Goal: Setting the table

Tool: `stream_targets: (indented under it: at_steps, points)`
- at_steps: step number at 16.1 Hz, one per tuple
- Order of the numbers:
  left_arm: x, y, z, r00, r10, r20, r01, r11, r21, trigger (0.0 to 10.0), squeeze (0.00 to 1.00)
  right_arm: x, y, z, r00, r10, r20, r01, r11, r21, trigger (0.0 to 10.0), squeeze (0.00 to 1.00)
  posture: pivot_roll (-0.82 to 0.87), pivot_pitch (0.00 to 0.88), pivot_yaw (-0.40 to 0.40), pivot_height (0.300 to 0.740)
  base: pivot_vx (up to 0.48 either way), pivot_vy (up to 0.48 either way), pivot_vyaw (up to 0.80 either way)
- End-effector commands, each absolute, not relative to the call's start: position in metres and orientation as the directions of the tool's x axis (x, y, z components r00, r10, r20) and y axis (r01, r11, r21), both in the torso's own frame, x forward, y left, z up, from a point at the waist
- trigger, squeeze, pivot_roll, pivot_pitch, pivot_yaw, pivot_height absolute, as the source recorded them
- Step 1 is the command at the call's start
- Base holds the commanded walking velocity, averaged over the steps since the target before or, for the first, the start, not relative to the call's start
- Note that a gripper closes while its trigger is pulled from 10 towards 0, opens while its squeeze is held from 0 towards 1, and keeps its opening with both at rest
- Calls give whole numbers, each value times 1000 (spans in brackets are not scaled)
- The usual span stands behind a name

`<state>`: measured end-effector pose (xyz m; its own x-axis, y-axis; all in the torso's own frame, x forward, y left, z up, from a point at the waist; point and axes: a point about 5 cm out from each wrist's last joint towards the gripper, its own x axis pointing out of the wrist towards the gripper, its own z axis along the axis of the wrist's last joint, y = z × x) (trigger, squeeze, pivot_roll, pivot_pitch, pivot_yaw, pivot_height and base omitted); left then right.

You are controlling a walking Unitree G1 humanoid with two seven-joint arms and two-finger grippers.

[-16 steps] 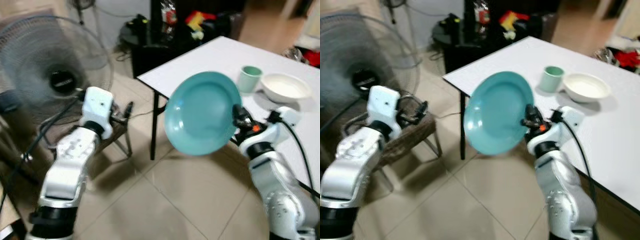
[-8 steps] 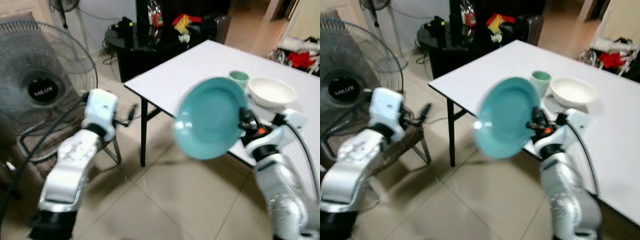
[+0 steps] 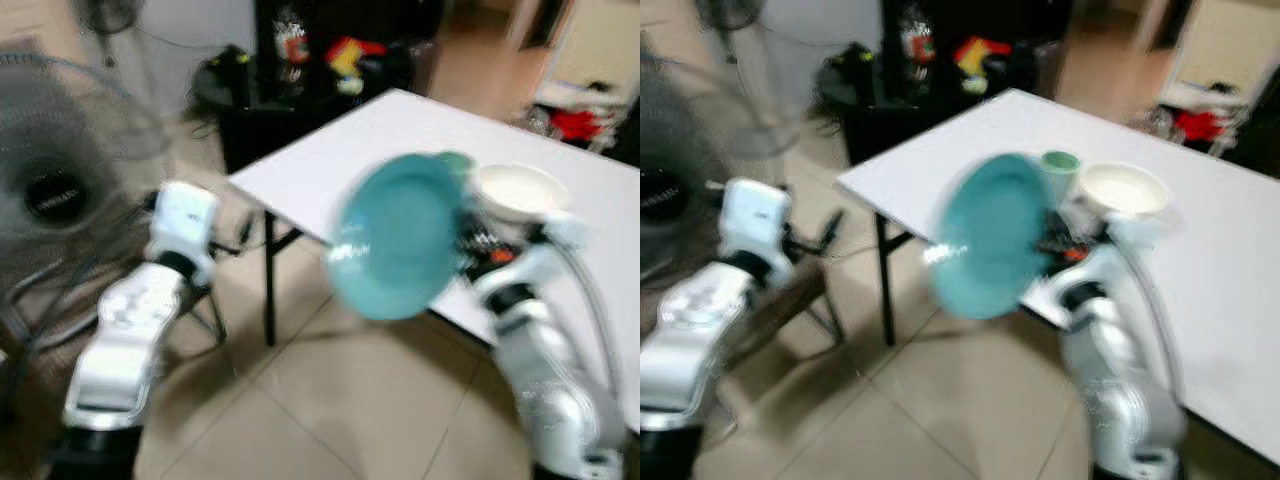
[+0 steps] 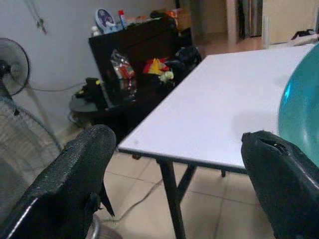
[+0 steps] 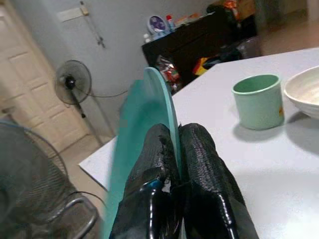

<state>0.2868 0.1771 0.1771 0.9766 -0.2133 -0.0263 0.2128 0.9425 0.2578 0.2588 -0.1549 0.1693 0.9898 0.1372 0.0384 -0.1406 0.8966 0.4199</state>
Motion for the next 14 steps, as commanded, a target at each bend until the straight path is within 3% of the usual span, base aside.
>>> stream_targets:
  at_steps: [1,14]
  points:
    - [289,168,179,969,-245,-16,241,936,257,10000,0,260,-165,177,992,103,73,-124,905,408,10000,0,41,0,-25,740,274,0,-700]
    - [288,171,178,967,-253,-20,249,932,265,10000,0,256,-174,177,995,62,78,-93,860,502,10000,0,31,0,-19,740,276,0,0]
